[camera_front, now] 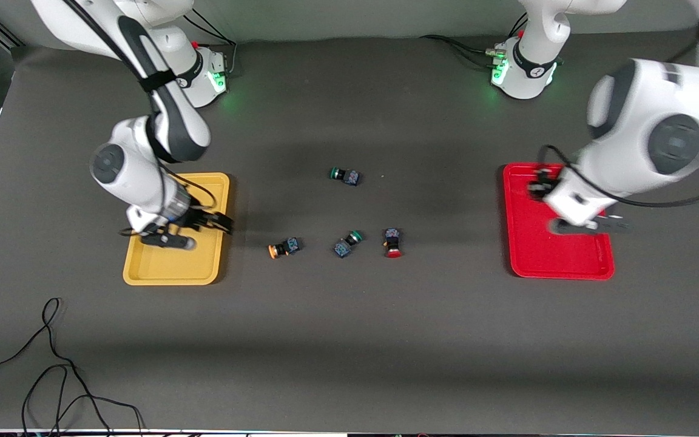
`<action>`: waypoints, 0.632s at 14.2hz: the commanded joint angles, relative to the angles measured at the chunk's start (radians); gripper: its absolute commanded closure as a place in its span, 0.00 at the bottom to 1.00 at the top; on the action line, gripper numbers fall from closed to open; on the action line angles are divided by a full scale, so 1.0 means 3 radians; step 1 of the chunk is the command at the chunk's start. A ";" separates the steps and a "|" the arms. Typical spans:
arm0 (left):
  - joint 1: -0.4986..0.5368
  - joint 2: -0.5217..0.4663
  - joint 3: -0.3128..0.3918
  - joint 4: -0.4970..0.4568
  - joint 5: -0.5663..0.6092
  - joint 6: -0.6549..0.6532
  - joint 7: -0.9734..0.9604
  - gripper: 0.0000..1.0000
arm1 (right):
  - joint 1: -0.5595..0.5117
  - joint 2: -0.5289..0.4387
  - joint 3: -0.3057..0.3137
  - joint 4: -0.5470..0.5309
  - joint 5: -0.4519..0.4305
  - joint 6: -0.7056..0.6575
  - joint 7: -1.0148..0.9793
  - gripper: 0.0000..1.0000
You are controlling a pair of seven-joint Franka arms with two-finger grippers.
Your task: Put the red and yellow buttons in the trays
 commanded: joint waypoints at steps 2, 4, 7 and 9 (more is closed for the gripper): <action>0.0278 0.0023 -0.0044 -0.0551 0.0138 0.0768 0.0358 0.85 | 0.0447 0.0863 -0.0023 0.1008 0.0169 -0.0144 0.1652 0.00; 0.0299 0.0150 -0.0044 -0.0935 0.0153 0.1427 0.0369 0.85 | 0.0509 0.0976 -0.0024 0.1041 0.0169 -0.0144 0.2354 0.00; 0.0299 0.0492 -0.0044 -0.1330 0.0184 0.2347 0.0369 0.84 | 0.0520 0.1043 -0.0018 0.0954 0.0169 -0.0155 0.3004 0.00; 0.0299 0.0702 -0.0039 -0.1346 0.0189 0.2554 0.0374 0.77 | 0.0570 0.1099 -0.0024 0.0954 0.0164 -0.0155 0.3119 0.00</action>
